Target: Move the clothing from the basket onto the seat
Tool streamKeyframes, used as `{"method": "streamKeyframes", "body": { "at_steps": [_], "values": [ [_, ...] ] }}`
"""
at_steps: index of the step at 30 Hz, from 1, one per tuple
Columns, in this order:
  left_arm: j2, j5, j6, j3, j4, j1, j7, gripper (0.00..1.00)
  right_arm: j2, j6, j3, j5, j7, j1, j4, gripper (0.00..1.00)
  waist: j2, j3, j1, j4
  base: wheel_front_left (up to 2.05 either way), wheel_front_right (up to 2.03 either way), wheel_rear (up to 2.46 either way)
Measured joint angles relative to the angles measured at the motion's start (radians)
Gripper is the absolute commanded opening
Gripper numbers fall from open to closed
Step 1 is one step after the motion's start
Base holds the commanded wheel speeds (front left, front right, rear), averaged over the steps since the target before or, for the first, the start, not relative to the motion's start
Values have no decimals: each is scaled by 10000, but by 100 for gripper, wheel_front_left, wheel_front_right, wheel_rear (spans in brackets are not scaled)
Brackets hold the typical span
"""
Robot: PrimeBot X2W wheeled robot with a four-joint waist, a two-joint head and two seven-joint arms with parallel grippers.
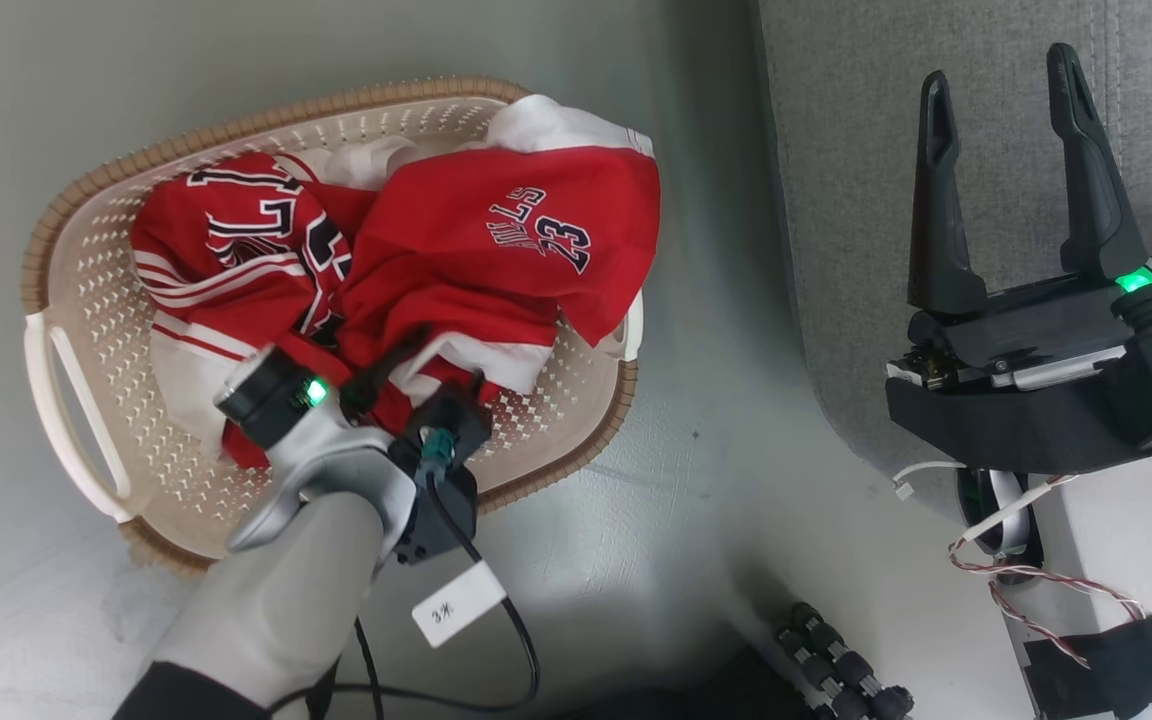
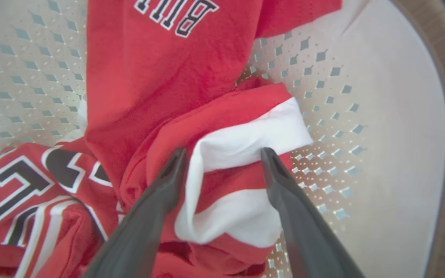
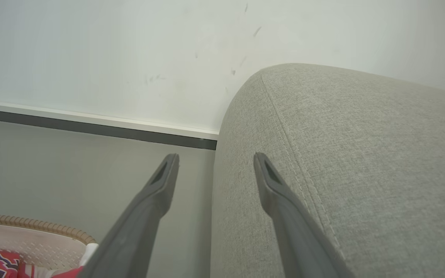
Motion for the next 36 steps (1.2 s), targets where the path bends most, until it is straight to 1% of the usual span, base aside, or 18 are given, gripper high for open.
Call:
{"method": "streamKeyframes", "body": {
  "at_steps": [2, 3, 4, 6, 10, 14, 20, 22, 27, 31, 36],
  "values": [
    [-25, -2, 117, 71, 157, -135, -2, 100, 2, 0, 15, -8, 0, -5, 4, 100, 0, 46, -1, -15, 0, 0, 0],
    [-38, -2, 184, 98, 242, -191, -10, 87, 2, 0, 19, -29, 0, -7, 12, 100, 0, 60, 0, -16, 0, 0, 0],
    [-50, -8, 188, 127, 301, -239, -82, 45, 2, 0, 23, -48, 0, -11, 19, 100, 0, 67, 0, -13, 0, 0, 0],
    [-86, -33, 274, 173, 430, -273, -178, 0, 6, 0, 25, -73, 0, -15, 94, 100, 0, 51, 0, -1, 0, 0, 0],
    [-146, -190, 278, 236, 564, -273, -364, 0, 8, 0, 23, -73, 0, -22, 267, 100, -1, -73, -1, 54, 0, 0, 0],
    [-251, -690, 437, 633, 581, -272, -617, 0, 50, 48, 46, -71, 0, -97, 589, 100, -1, -302, -1, 138, 0, 0, 0],
    [-301, -1294, 412, 932, 414, -251, -782, 0, 121, 148, 121, -69, 0, -208, 1060, 100, -2, -846, -1, 311, 0, 0, 0],
    [-314, -1538, 337, 986, 274, -246, -790, 0, 125, 176, 128, -67, 0, -206, 1181, 100, -2, -1078, -3, 383, 0, 0, 0],
    [-339, -1641, 224, 949, -73, -248, -792, 0, 117, 240, 59, -52, 0, -200, 1511, 100, -2, -1576, -3, 555, 0, 0, 0],
    [-385, -1866, -15, 955, -915, -251, -792, 0, 35, 276, -107, 23, 0, -53, 1881, 100, -2, -2241, -3, 832, 0, 0, 0],
    [-401, -2399, -192, 965, -1653, -247, -792, 0, -79, 278, -238, 50, 0, 338, 2253, 100, -2, -2925, -3, 1171, 0, 0, 0]
  ]
}}
